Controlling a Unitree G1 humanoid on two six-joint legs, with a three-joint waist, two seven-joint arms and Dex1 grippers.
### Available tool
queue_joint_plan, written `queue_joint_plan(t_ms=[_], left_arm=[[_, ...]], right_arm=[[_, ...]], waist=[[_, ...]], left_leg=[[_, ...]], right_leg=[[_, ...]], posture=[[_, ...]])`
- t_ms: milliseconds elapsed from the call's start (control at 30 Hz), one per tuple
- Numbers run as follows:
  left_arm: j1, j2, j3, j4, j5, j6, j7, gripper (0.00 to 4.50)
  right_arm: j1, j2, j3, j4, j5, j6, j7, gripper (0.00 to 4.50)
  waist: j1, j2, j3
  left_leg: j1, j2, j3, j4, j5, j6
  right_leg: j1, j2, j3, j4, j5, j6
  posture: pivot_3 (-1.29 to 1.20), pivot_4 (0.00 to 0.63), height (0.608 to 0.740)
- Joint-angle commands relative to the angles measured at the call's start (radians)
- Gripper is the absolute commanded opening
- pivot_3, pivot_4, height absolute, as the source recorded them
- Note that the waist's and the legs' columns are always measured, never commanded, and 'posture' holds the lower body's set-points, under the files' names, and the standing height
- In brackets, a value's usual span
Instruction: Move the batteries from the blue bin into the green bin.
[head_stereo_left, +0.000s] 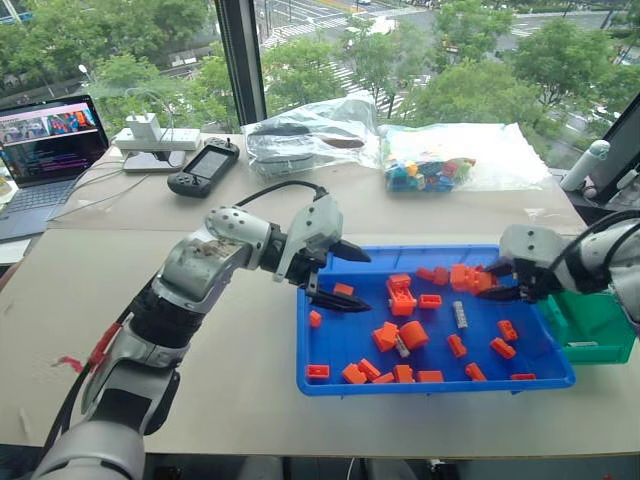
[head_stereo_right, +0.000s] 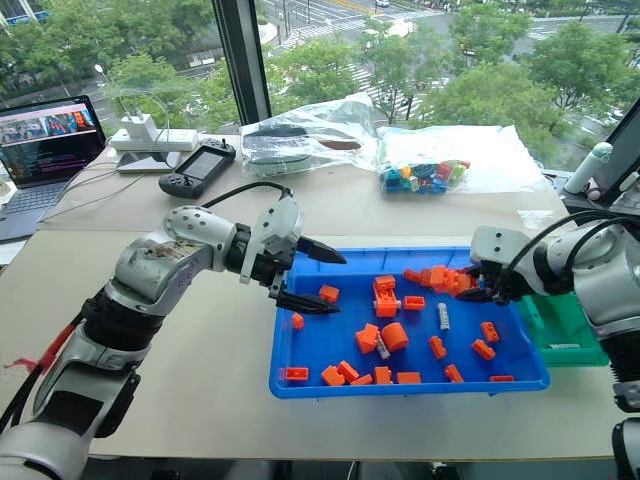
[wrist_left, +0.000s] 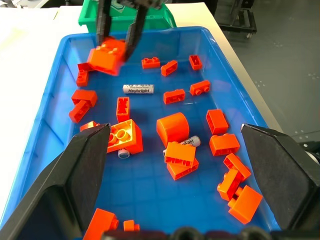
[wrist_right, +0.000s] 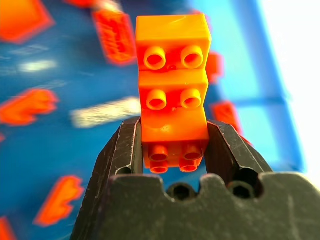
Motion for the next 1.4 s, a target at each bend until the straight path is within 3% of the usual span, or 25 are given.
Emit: queue_joint_plan(t_ms=[33,133,200,233,400,433,533,667,833,900,1133,1400], left_arm=[[-0.02,0.006,0.005,-0.021,-0.007,0.002,-0.01,4.5],[-0.038,-0.039,0.044,0.002,-0.021,0.008,0.046,4.5],[-0.049,-0.059,0.061,0.012,-0.034,0.015,0.062,4.5],[-0.05,-0.058,0.06,0.012,-0.032,0.013,0.058,4.5],[-0.047,-0.059,0.049,0.018,-0.024,-0.004,0.041,4.5],[-0.047,-0.059,0.048,0.02,-0.022,-0.006,0.039,4.5],[-0.053,-0.062,0.047,0.029,-0.018,-0.012,0.035,4.5],[-0.057,-0.079,0.039,0.042,-0.015,-0.024,0.037,4.5],[-0.053,-0.083,0.036,0.043,-0.008,-0.02,0.041,4.5],[-0.052,-0.082,0.038,0.042,-0.008,-0.014,0.045,4.5],[-0.055,-0.076,0.027,0.055,0.02,-0.021,0.065,4.5],[-0.068,-0.084,0.056,0.045,-0.017,0.009,0.061,4.5]], right_arm=[[-0.04,0.017,-0.001,0.073,-0.093,-0.065,-0.151,1.47],[-0.051,0.037,-0.031,0.086,-0.098,-0.062,-0.216,1.47],[-0.046,0.05,-0.052,0.067,-0.086,-0.044,-0.246,2.47],[-0.043,0.054,-0.057,0.056,-0.082,-0.035,-0.255,2.64],[0.018,0.026,-0.118,-0.114,-0.048,0.101,-0.249,4.36],[0.028,0.019,-0.127,-0.144,-0.041,0.128,-0.24,4.47],[0.059,-0.001,-0.158,-0.249,-0.013,0.22,-0.221,4.47],[0.108,0.07,-0.321,-0.542,0.238,0.716,-0.192,4.47],[0.14,0.119,-0.376,-0.689,0.26,1.114,-0.341,4.47],[0.091,0.223,-0.446,-0.73,0.313,1.298,-0.385,4.47],[0.161,0.294,-0.483,-0.742,0.527,1.352,-0.658,4.47],[0.246,0.301,-0.455,-0.786,0.551,1.352,-0.899,4.47]], waist=[[-0.001,0.0,0.0],[-0.001,0.0,0.0],[0.0,0.0,0.0],[0.0,0.0,0.0],[0.001,0.0,0.0],[0.001,0.0,0.0],[0.002,0.0,0.0],[0.0,0.0,0.0],[0.003,0.0,0.0],[0.004,0.0,0.0],[0.004,0.0,0.0],[0.003,0.0,0.0]], left_leg=[[0.0,0.0,0.0,0.0,0.0,0.0],[0.0,0.0,0.001,0.0,0.0,0.0],[0.0,0.0,0.001,0.0,0.0,0.0],[0.0,0.0,0.001,0.0,0.0,0.0],[0.0,0.0,0.0,0.0,0.0,0.0],[0.0,0.0,0.0,0.0,0.0,0.0],[0.0,0.0,0.0,0.0,0.0,0.0],[0.0,0.0,0.0,-0.001,0.0,0.0],[-0.001,-0.001,-0.002,0.0,0.0,0.0],[-0.001,-0.001,-0.002,0.0,0.0,0.0],[-0.001,-0.002,-0.003,-0.001,0.0,0.0],[-0.001,-0.002,-0.003,-0.001,0.0,0.001]], right_leg=[[0.0,0.0,0.0,0.0,0.0,0.0],[-0.001,0.0,0.001,0.0,0.0,0.0],[-0.001,0.0,0.0,0.0,0.0,0.0],[0.0,0.0,0.0,0.0,0.0,0.0],[0.0,0.0,0.0,0.001,0.0,0.0],[0.0,0.0,0.0,0.002,0.0,0.0],[0.0,0.0,0.0,0.001,0.0,0.0],[0.0,0.0,0.0,0.001,0.0,0.0],[0.001,0.0,-0.001,0.002,0.0,0.0],[0.001,-0.001,-0.001,0.002,0.0,0.0],[0.001,-0.001,-0.001,0.002,0.0,0.0],[0.0,0.0,-0.001,0.002,0.0,0.0]], posture=[[0.0,0.15,0.732],[0.0,0.15,0.732],[0.0,0.15,0.732],[0.0,0.15,0.732],[0.0,0.15,0.732],[0.0,0.15,0.732],[0.0,0.15,0.732],[0.0,0.15,0.732],[0.0,0.15,0.732],[0.0,0.15,0.732],[0.0,0.15,0.732],[0.0,0.15,0.732]])
